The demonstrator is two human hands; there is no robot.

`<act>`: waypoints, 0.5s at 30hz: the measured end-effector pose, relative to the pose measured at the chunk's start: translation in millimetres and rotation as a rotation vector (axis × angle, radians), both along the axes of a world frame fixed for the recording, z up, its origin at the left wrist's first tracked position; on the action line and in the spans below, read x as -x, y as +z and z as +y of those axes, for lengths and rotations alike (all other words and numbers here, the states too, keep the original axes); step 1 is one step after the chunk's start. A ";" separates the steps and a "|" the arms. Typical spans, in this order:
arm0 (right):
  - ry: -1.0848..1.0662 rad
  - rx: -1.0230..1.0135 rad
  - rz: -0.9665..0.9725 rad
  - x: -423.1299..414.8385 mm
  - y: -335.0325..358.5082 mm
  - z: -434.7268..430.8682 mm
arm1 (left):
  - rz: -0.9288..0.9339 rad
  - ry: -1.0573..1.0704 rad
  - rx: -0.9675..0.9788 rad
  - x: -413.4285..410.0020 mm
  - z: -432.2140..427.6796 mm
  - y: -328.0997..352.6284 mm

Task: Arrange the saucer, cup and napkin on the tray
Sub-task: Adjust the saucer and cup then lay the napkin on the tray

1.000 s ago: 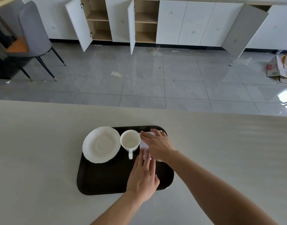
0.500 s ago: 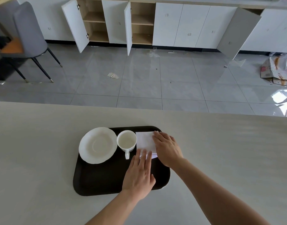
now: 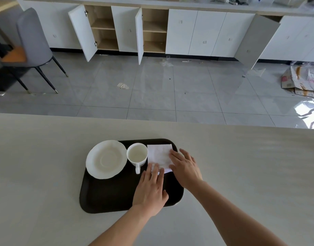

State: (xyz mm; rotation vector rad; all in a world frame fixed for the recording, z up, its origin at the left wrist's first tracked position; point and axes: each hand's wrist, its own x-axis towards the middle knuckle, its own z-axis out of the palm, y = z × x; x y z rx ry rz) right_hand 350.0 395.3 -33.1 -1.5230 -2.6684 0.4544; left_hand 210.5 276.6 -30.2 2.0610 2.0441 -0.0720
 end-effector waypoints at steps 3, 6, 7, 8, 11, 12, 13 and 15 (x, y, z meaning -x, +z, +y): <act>-0.015 0.015 0.023 0.0 4.5 -0.5 | 0.005 0.000 0.026 -2.1 3.3 1.7; -0.037 0.022 0.054 0.0 8.7 -4.6 | 0.010 0.012 0.028 -4.0 4.5 5.0; -0.040 0.022 0.056 -0.2 10.2 -6.4 | 0.007 0.016 0.016 -4.4 4.2 6.4; -0.039 0.017 0.061 -0.9 10.3 -7.7 | 0.004 0.014 0.006 -4.7 3.7 7.1; -0.042 0.005 0.081 0.0 15.7 -12.3 | -0.010 0.006 -0.012 -5.3 -0.1 11.4; -0.045 -0.006 0.097 0.8 17.5 -12.7 | -0.009 0.002 -0.020 -4.9 -0.9 12.5; -0.048 -0.010 0.109 2.1 21.3 -14.0 | -0.009 -0.003 -0.024 -5.0 -1.3 13.8; -0.044 -0.029 0.125 4.2 27.3 -16.2 | 0.000 -0.011 -0.032 -4.4 -3.9 18.1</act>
